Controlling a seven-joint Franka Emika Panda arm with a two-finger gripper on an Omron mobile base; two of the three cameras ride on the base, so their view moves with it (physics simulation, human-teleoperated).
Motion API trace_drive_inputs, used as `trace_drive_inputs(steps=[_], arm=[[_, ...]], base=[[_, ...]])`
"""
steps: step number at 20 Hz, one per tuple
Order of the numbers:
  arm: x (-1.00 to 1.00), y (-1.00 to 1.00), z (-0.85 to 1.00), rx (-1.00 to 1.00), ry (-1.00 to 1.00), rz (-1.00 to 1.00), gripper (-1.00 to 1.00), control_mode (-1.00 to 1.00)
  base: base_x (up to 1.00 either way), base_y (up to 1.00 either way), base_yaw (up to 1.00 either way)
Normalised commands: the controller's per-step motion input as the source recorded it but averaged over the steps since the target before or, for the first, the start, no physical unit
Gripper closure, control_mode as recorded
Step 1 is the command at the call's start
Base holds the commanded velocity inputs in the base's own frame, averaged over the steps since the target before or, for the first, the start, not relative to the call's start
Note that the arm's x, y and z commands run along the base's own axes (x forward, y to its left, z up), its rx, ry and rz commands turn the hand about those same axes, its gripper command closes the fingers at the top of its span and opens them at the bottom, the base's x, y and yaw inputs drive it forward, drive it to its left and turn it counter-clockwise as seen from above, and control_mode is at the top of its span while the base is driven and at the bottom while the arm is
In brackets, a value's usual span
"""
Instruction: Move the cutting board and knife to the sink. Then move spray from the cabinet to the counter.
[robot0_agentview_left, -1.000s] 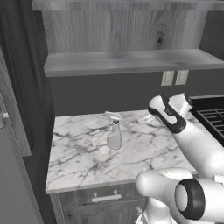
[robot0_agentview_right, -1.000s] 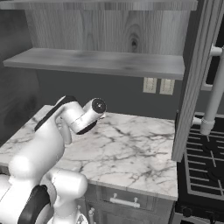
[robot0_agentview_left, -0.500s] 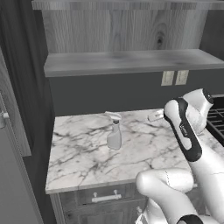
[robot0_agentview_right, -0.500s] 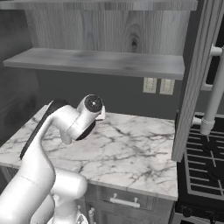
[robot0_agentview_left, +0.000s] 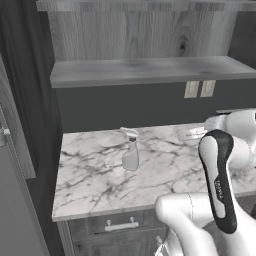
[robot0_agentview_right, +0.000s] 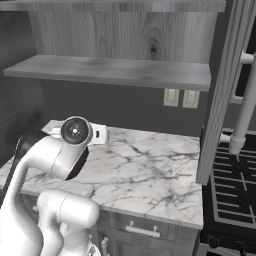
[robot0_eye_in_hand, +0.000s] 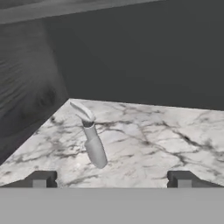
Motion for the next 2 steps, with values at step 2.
trace_drive_inputs(steps=[2], arm=[[-0.50, 0.00, 0.48, -0.03, -0.08, -0.15, -1.00, -1.00]], base=[[0.00, 0.00, 0.00]])
